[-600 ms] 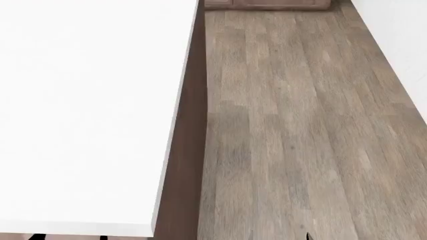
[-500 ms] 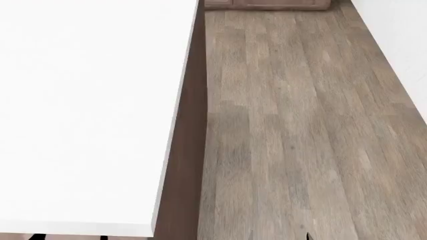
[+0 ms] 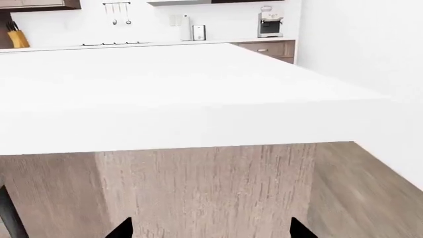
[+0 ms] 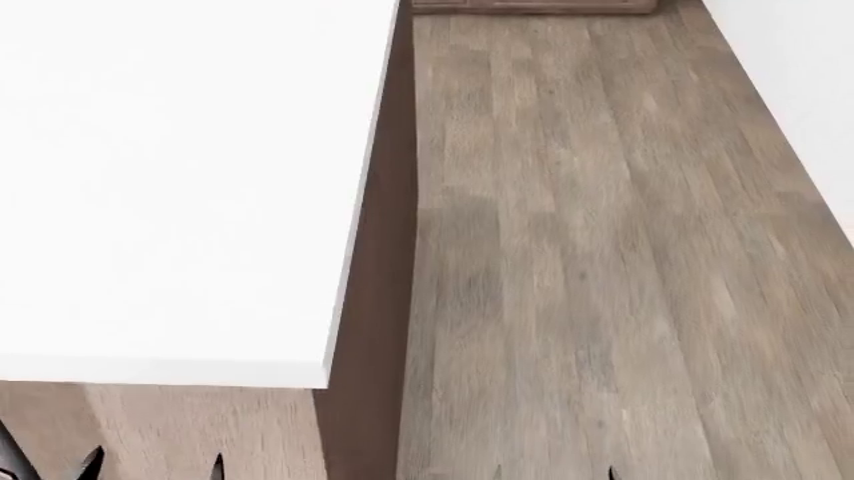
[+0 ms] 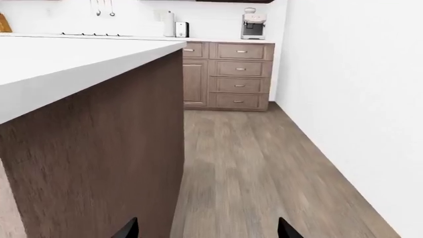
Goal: Place the cup inside the bowl on the dining table and move the bowl to any counter.
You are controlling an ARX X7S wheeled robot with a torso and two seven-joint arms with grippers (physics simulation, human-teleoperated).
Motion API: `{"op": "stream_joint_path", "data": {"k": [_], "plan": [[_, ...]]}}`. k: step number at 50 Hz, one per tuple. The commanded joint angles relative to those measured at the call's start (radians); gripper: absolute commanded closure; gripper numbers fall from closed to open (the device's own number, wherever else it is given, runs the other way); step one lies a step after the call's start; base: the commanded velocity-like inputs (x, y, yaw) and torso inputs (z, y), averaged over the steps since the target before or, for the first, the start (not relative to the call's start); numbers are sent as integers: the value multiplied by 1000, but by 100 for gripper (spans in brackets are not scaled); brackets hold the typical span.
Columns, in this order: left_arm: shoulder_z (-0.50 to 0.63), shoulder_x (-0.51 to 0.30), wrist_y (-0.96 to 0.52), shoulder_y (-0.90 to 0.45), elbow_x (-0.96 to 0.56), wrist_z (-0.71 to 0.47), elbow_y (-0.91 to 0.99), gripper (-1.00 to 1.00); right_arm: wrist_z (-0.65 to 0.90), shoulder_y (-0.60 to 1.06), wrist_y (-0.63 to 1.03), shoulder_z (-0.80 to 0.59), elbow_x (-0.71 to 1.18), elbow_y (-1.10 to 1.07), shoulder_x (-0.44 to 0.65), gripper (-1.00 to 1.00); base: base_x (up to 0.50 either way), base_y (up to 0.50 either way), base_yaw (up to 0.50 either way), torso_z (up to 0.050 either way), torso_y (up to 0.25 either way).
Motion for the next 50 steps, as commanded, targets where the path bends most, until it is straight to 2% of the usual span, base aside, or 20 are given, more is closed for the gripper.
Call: {"op": "stream_joint_path", "data": {"k": [1,10,26,34,50], "plan": [[23,-16,-4,-7,-15,-24,-7,-100,19,6,10,-26,8,3,19,-100,-500,188,0,0,0],[23,-41,-2,1,-40,-24,0,-100,12,2,-1,-32,40,-1,27,-100,-274,466,0,0,0],[38,-66,7,16,-54,-44,15,-100,40,-2,-38,-59,32,-10,48,-100,-73,500,0,0,0],[66,-49,-5,-10,-40,-67,-2,-100,51,0,-37,-68,37,-8,55,-100,-66,500,0,0,0],[74,-71,-2,-3,-62,-77,5,-100,66,1,-38,-86,45,-7,68,-100,-132,500,0,0,0]]}}
